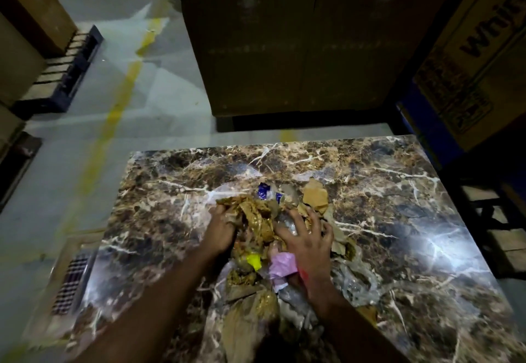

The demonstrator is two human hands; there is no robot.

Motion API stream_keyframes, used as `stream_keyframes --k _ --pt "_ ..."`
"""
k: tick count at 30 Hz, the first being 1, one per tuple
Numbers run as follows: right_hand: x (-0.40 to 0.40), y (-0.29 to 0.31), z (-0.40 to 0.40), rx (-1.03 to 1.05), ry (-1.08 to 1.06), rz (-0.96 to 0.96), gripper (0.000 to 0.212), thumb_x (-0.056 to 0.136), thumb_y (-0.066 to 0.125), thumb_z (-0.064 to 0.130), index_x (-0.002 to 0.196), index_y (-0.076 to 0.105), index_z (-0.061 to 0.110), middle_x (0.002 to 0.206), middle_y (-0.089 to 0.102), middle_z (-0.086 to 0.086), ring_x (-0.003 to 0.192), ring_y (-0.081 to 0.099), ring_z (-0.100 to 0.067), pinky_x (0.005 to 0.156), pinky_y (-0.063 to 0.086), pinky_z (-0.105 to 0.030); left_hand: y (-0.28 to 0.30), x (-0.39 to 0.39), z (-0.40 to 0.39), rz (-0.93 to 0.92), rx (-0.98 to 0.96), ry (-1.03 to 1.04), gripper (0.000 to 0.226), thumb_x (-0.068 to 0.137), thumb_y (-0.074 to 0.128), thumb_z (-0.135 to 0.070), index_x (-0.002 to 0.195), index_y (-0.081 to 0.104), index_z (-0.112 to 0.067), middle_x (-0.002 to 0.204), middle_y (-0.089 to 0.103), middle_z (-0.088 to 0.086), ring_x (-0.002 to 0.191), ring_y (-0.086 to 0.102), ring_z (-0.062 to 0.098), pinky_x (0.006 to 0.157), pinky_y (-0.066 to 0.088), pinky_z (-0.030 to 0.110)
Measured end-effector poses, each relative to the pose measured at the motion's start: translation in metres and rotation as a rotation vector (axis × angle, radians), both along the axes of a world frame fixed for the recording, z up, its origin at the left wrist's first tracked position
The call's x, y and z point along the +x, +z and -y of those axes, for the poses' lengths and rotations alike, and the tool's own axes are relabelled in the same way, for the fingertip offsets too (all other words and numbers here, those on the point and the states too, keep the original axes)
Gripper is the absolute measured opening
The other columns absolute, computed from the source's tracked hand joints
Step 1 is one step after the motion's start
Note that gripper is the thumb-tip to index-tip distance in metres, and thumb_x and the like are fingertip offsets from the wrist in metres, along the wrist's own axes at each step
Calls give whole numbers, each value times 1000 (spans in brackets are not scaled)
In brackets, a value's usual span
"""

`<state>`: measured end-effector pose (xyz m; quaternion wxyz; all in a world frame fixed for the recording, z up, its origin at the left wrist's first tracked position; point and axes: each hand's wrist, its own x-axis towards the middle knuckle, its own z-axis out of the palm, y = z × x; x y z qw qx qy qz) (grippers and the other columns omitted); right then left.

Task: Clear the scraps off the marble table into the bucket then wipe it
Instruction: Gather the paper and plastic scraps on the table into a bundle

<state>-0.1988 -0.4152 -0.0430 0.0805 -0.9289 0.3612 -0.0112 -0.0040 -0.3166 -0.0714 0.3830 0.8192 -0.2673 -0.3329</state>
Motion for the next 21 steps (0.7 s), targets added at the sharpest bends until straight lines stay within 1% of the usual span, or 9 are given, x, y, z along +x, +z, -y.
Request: stream_keyframes --k 1,2,3,6,9,12,15,18,21 --pt "0 -1 2 -12 5 -6 73 63 91 52 127 58 49 149 53 -4 133 51 -44 95 39 -74 -7 -18 -6 -24 14 84 30 102 52 -29 108 67 -4 111 62 11 98 61 21 79 50 24" --pt "0 -4 2 -23 -10 -14 76 62 88 61 129 53 50 151 50 -2 136 46 -43 97 36 -73 -14 -36 -10 -27 -4 129 33 104 49 -32 113 68 -6 129 56 12 114 58 21 94 49 30" --pt "-1 -6 1 -20 -21 -25 79 60 89 61 129 51 50 152 46 0 138 40 -41 99 36 -73 -20 -50 -14 -33 -41 168 31 105 50 -26 119 68 -5 142 47 9 126 51 20 104 44 32" --pt "-3 -3 -2 7 -23 -8 68 74 82 55 136 54 47 160 38 1 146 30 -38 107 32 -73 -18 -73 -20 -85 -149 271 22 101 51 1 117 65 8 124 55 2 117 58 8 94 38 23" --pt "-1 14 -2 138 -23 -45 64 88 59 69 147 43 49 168 19 4 155 11 -37 118 10 -70 5 -78 -30 -84 -108 230 29 105 49 -15 130 63 -7 130 60 7 117 54 17 87 35 19" --pt "1 25 -1 197 -7 -62 62 91 51 69 149 40 49 169 15 7 156 6 -35 118 10 -70 19 -71 -53 -136 -150 216 41 104 50 -34 144 47 -27 137 55 0 125 51 18 93 39 28" --pt "-1 28 2 165 13 -66 63 90 47 70 149 37 49 168 19 5 154 12 -36 115 22 -71 24 -76 -91 116 -77 119 66 95 57 -54 152 28 -37 155 33 1 141 31 23 110 31 47" --pt "-3 29 4 166 32 -95 67 89 47 74 150 34 50 169 17 5 153 13 -37 114 23 -71 23 -108 -146 434 -39 -165 95 81 60 -75 155 16 -36 160 14 -8 144 13 13 118 12 48" --pt "-7 31 2 165 41 -69 68 89 46 74 151 31 51 168 19 4 152 16 -38 114 24 -71 4 -157 -187 654 -51 -513 91 79 59 -80 153 31 -36 159 22 6 145 19 23 119 12 48"
